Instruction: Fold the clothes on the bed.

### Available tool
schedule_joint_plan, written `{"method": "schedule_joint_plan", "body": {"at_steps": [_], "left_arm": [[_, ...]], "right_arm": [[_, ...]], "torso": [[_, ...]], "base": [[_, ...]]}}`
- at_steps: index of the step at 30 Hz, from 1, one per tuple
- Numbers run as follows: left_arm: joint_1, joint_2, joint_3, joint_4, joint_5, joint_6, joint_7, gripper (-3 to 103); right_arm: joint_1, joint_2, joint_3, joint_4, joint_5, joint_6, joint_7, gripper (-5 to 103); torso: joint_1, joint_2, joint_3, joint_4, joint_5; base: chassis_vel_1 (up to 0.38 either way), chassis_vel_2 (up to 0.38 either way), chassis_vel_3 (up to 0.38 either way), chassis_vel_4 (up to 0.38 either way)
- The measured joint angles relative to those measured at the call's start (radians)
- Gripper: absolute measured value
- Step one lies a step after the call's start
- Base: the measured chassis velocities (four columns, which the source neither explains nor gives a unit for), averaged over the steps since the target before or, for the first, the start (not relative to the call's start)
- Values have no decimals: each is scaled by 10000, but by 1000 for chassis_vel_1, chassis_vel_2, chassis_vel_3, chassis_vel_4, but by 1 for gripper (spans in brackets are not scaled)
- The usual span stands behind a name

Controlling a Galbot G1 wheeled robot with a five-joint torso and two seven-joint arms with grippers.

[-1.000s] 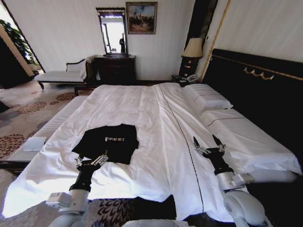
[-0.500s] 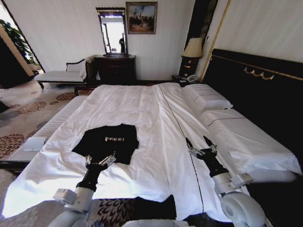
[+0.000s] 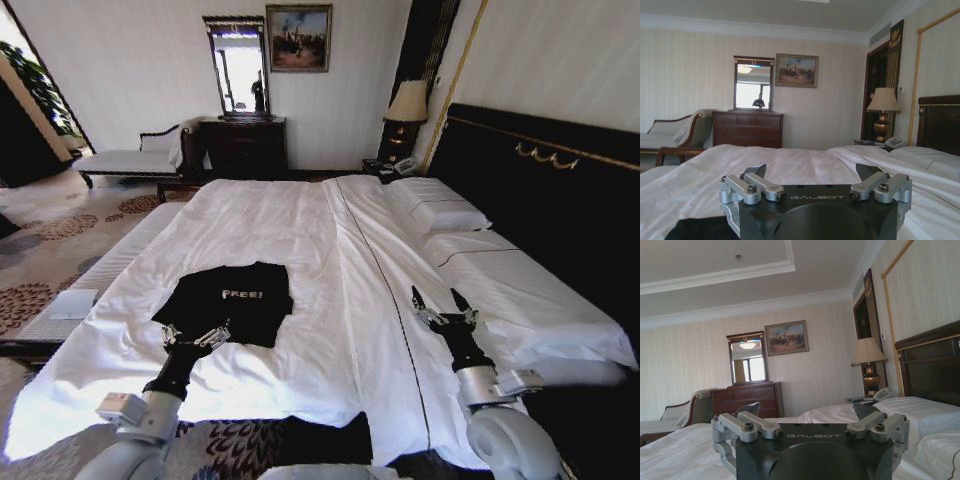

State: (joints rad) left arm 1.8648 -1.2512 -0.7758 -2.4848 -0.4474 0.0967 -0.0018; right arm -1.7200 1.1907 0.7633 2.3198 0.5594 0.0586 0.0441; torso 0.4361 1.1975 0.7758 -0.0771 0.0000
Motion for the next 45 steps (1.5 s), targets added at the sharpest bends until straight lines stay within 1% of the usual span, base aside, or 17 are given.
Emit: {"method": "schedule_joint_plan", "body": {"at_steps": [1,2,3,6,7,8,10,12,14,17,18,19,22,27,28,33,45], "left_arm": [[0,0,0,0,0,0,0,100],[-17,151,-227,53,-114,0,21,100],[-15,305,-470,140,-205,-30,51,100],[78,569,-1005,499,-270,-324,136,100],[78,569,-1005,499,-270,-324,136,100],[144,644,-1220,641,-373,-465,163,100],[235,688,-1454,725,-618,-572,175,100],[267,683,-1493,710,-765,-577,175,100],[271,531,-1350,433,-982,-465,175,100],[243,152,-923,-40,-1123,-250,203,100],[243,152,-923,-40,-1123,-250,203,100],[258,-25,-743,-122,-1145,-199,258,100],[261,-165,-650,-147,-1177,-196,283,100],[279,-282,-531,-147,-1137,-215,289,100],[273,-316,-493,-148,-1109,-242,291,100],[207,-361,-526,-151,-1174,-290,274,100],[132,-450,-544,-98,-1034,-398,261,100]], "right_arm": [[0,0,0,0,0,0,0,100],[-9,-161,14,-74,9,70,-2,100],[-29,-406,20,-142,9,128,21,100],[-82,-1431,156,-297,-53,214,136,100],[-82,-1431,156,-297,-53,214,136,100],[-65,-1822,292,-366,-168,286,141,100],[-19,-2083,434,-408,-342,387,140,100],[-20,-2091,440,-403,-372,398,140,100],[-71,-1842,302,-314,-419,398,145,100],[-157,-1103,61,-233,-589,398,139,100],[-157,-1103,61,-233,-589,398,139,100],[-228,-584,-15,-195,-677,432,81,100],[-363,42,-60,-141,-796,520,-44,100],[-377,555,-118,-140,-907,544,-142,100],[-372,794,-151,-144,-962,548,-209,100],[-360,1148,-279,-272,-1239,729,-430,100],[-139,1260,-569,-493,-1507,787,-612,100]], "torso": [[0,0,0,0,0],[0,0,0,-1,2],[0,0,0,-2,2],[0,0,0,1,-3],[0,0,0,1,-3],[0,0,1,2,-3],[1,-1,1,3,-2],[1,0,0,3,1],[1,0,0,2,-1],[0,0,0,-1,2],[0,0,0,-1,2],[0,0,-1,-1,2],[0,0,-1,-2,0],[0,0,-1,1,-3],[0,0,-1,0,-1],[0,0,-1,-1,0],[0,0,0,1,-1]], "base": [[0,0,0,0],[0,0,0,0],[0,0,0,0],[0,0,0,0],[0,0,0,0],[0,0,0,0],[0,0,0,0],[0,0,0,0],[0,0,0,0],[0,0,0,0],[0,0,0,0],[0,0,0,0],[0,0,0,0],[0,0,0,0],[0,0,0,0],[0,0,0,0],[0,0,0,0]]}}
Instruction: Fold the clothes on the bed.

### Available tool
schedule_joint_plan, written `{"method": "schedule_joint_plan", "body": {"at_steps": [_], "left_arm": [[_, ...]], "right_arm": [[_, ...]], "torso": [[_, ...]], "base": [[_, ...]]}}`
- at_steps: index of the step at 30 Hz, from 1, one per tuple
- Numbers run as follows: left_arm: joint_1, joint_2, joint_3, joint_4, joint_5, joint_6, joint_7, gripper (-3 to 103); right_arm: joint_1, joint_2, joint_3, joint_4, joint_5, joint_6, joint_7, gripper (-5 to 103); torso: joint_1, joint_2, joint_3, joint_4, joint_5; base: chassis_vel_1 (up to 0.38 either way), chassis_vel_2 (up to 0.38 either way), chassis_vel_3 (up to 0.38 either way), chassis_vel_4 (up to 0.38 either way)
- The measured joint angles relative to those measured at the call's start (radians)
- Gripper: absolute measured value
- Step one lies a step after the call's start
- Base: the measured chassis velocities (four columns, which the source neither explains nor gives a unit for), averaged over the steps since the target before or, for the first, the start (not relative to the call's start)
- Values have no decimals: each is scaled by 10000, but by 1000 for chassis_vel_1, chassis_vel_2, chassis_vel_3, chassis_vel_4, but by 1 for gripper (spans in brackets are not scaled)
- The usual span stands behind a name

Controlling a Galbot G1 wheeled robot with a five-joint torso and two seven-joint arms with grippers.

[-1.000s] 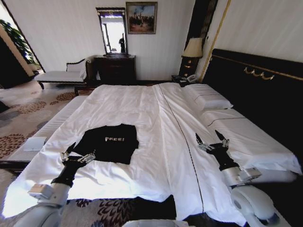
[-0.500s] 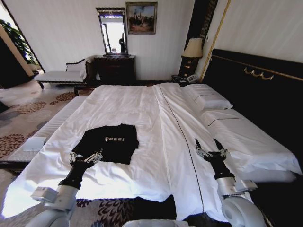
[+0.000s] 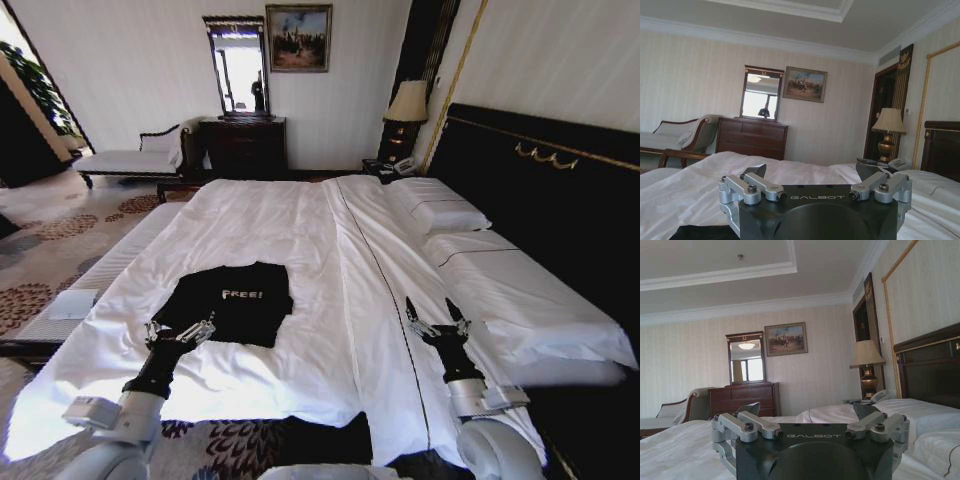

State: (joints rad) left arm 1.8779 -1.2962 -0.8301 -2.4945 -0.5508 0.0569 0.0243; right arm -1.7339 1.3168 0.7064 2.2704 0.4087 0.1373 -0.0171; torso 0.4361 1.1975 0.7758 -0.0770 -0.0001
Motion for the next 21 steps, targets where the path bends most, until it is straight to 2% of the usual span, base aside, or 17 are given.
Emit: {"method": "schedule_joint_plan", "body": {"at_steps": [6,9,21], "left_arm": [[-53,-16,-21,127,48,-75,-18,100],[-34,-88,76,235,52,-538,-144,100],[151,-229,188,687,538,-1267,-617,100]], "right_arm": [[16,93,-104,-32,-101,-9,-50,100],[7,103,-106,-37,-156,-13,-76,100],[2,167,-257,-56,-412,-37,-81,100]], "torso": [[0,0,0,0,0],[0,0,0,-1,0],[-1,0,0,-1,0]], "base": [[0,0,0,0],[0,0,0,0],[0,0,0,0]]}}
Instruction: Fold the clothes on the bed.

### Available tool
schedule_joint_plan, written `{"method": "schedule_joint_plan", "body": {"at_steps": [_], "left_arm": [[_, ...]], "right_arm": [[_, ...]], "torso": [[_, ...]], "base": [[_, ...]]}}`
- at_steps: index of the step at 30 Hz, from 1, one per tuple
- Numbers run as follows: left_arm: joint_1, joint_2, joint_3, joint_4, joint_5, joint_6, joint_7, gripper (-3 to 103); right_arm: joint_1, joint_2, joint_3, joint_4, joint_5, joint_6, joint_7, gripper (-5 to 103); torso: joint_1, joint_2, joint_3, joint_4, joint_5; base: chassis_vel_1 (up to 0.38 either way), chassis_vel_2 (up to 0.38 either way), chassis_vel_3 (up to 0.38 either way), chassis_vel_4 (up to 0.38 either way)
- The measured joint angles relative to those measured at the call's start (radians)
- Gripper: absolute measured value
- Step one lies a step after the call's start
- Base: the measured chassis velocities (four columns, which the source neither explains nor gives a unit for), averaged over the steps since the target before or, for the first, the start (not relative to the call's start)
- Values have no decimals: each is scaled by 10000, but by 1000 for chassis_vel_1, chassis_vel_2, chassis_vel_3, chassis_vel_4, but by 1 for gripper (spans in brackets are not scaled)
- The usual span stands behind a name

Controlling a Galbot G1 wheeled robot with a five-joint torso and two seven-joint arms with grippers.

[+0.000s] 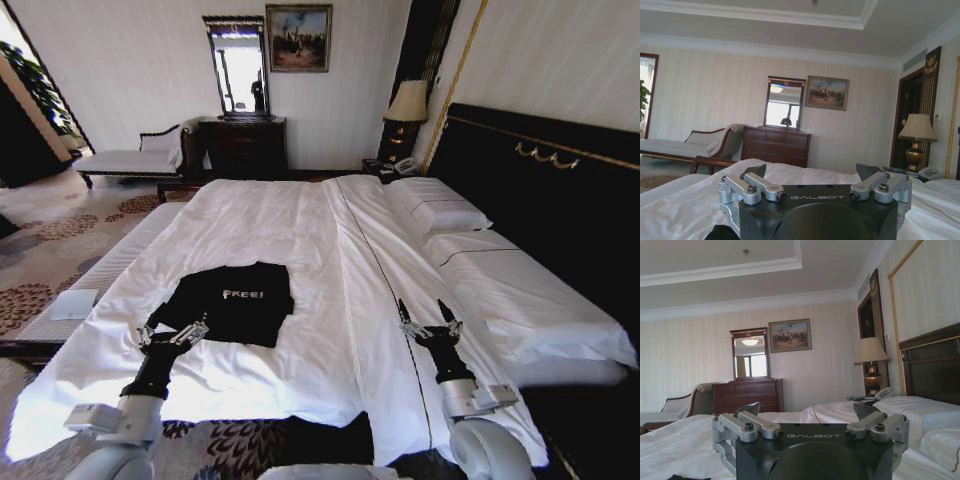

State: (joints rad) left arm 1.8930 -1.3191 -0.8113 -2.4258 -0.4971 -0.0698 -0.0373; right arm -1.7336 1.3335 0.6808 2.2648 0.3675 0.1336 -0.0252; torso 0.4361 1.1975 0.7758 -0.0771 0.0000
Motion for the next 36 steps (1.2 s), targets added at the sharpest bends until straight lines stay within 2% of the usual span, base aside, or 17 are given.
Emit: {"method": "schedule_joint_plan", "body": {"at_steps": [14,36], "left_arm": [[160,-56,102,76,371,-105,402,100],[137,-69,18,413,325,-429,678,100]], "right_arm": [[-21,96,-96,52,-138,-2,-18,100],[-47,149,-155,91,-192,18,-12,100]], "torso": [[0,-1,0,0,0],[0,0,0,-1,0]], "base": [[11,13,-14,-8],[39,37,-61,-60]]}}
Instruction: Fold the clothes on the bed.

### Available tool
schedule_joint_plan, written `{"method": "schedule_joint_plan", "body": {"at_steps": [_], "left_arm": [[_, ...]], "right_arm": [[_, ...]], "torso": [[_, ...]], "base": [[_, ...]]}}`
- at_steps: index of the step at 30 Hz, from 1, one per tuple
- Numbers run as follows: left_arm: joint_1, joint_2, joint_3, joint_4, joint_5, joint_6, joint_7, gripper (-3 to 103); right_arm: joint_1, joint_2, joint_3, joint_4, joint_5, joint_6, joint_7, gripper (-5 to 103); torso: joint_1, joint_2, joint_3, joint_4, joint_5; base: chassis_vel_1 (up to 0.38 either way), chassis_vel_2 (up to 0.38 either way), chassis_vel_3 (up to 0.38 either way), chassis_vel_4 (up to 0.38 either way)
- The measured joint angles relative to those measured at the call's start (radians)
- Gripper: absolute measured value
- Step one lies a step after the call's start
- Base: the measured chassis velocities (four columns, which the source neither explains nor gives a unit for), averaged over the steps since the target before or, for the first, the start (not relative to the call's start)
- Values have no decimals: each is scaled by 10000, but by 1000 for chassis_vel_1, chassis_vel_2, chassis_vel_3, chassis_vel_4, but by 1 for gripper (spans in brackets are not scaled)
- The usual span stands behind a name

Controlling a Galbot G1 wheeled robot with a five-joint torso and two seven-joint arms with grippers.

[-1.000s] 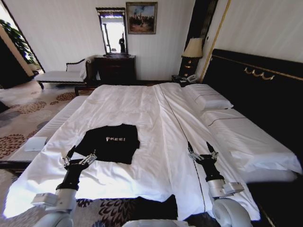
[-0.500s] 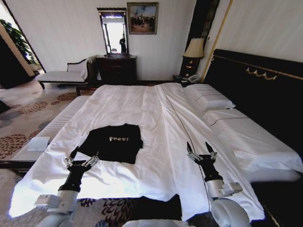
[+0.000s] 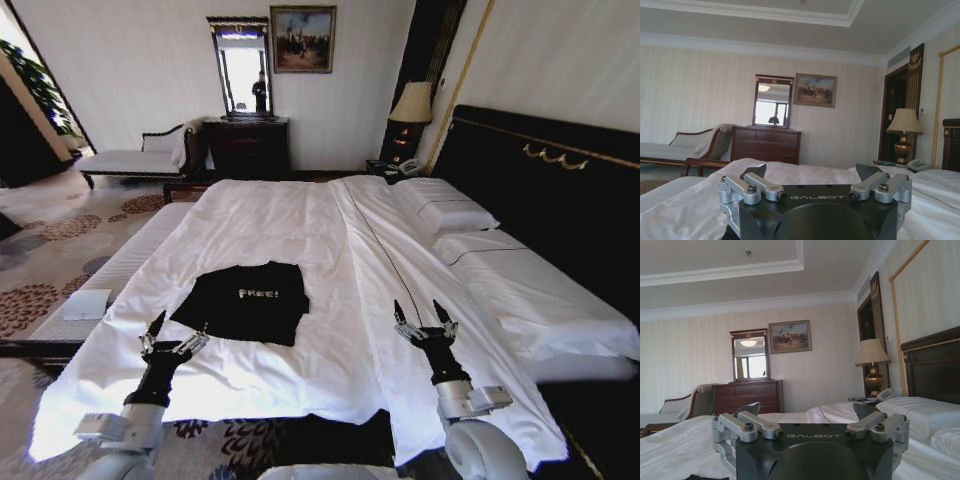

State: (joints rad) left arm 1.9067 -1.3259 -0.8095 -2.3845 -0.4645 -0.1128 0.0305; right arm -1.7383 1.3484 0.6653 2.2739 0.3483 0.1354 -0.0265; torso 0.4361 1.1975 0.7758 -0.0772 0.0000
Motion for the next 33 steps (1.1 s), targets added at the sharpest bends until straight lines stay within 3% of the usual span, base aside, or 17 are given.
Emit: {"method": "schedule_joint_plan", "body": {"at_steps": [33], "left_arm": [[190,-9,-30,-254,-221,-478,-23,100]], "right_arm": [[-4,124,-227,-99,-363,133,-213,100]], "torso": [[0,0,0,1,0]], "base": [[25,28,-27,-29]]}}
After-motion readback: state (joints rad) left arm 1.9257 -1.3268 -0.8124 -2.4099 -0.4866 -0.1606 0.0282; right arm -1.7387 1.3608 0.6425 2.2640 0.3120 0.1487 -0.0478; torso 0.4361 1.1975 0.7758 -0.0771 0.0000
